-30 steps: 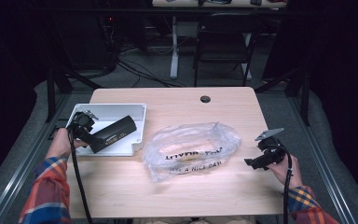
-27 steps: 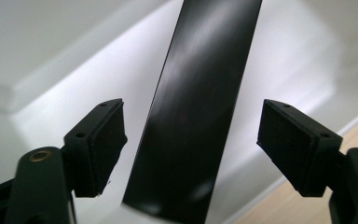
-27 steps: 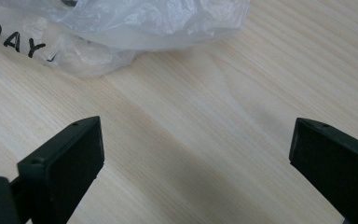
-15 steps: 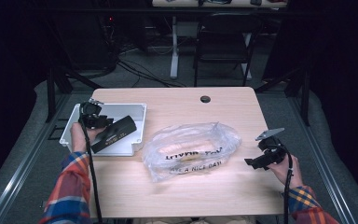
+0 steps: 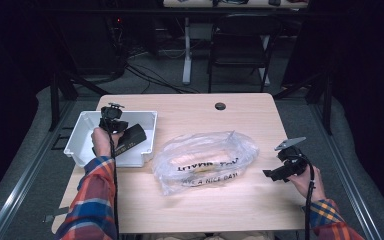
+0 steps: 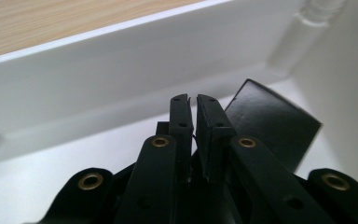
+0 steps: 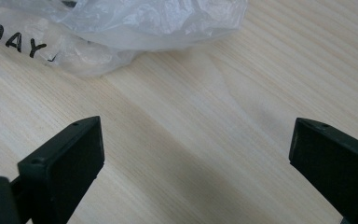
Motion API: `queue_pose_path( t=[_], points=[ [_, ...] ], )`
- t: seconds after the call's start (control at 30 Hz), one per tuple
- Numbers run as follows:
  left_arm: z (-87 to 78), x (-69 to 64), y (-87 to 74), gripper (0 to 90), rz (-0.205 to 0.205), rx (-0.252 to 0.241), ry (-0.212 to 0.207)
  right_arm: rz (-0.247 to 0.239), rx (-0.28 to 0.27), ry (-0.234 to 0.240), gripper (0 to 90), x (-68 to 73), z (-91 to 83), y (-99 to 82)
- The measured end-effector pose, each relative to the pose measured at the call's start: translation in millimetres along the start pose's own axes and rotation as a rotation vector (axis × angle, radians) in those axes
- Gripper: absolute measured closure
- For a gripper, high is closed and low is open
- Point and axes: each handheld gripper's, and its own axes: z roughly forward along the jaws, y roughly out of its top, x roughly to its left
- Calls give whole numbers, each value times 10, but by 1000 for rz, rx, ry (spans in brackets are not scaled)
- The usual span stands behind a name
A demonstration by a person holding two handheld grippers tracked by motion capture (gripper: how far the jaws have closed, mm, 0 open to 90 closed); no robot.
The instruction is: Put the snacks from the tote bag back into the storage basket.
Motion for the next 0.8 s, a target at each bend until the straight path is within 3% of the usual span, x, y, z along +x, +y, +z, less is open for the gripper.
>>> queue_pose_path(
  t=[0.1,0.27,0.47,0.57,0.8],
  points=[
    [31,-6,7,864,7,12,21,2,-1,-2,26,0,0,-1],
    [87,-6,1,875,2,46,-14,1,-1,-1,26,-2,0,-2],
    [68,-74,-52,883,52,68,-61,4,-4,0,27,-6,3,-6],
    [70,-88,-76,885,55,82,-83,0,1,2,26,-1,-4,1],
    [30,-123,-155,886,64,92,-104,2,-1,-4,27,-8,-12,-5]
  ],
)
